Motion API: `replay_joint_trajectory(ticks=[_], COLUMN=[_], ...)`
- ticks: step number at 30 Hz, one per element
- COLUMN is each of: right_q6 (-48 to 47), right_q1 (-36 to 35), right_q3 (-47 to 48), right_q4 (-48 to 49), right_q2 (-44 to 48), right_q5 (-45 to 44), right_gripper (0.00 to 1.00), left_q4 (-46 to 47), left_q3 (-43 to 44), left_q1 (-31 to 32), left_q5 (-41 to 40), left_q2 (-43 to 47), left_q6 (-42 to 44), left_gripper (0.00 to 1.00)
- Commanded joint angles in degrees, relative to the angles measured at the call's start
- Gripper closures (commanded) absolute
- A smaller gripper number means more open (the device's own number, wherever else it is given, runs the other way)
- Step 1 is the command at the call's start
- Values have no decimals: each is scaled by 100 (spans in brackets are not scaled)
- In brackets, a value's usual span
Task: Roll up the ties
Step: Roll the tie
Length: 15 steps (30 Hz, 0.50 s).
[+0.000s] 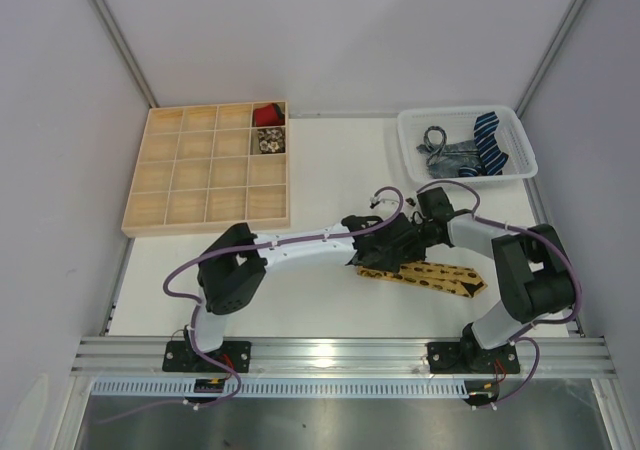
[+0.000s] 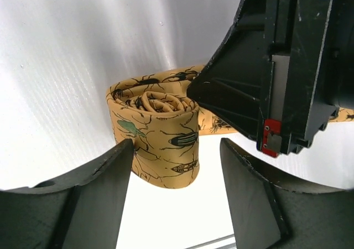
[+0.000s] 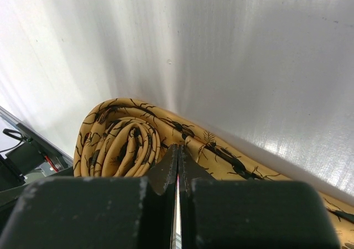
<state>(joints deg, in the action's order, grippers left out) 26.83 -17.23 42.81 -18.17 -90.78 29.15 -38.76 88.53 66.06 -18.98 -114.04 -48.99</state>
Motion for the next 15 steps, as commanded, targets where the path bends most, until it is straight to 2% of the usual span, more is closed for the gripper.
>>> replay_joint_trajectory(ticks=[1, 6, 15], right_q6=[-117, -143, -275], right_q1=[71, 185, 563], right_q3=[70, 96, 404], right_q4=[-81, -177, -740], right_q2=[193, 333, 790], right_q5=[-14, -32, 91], right_gripper=[100, 100, 100], left_q4=[26, 290, 967], left_q3=[165, 94, -169], left_q1=[56, 73, 74], left_q5=[114, 298, 597], left_q2=[347, 400, 453], left_q6=[92, 109, 214], left_gripper=[31, 35, 36])
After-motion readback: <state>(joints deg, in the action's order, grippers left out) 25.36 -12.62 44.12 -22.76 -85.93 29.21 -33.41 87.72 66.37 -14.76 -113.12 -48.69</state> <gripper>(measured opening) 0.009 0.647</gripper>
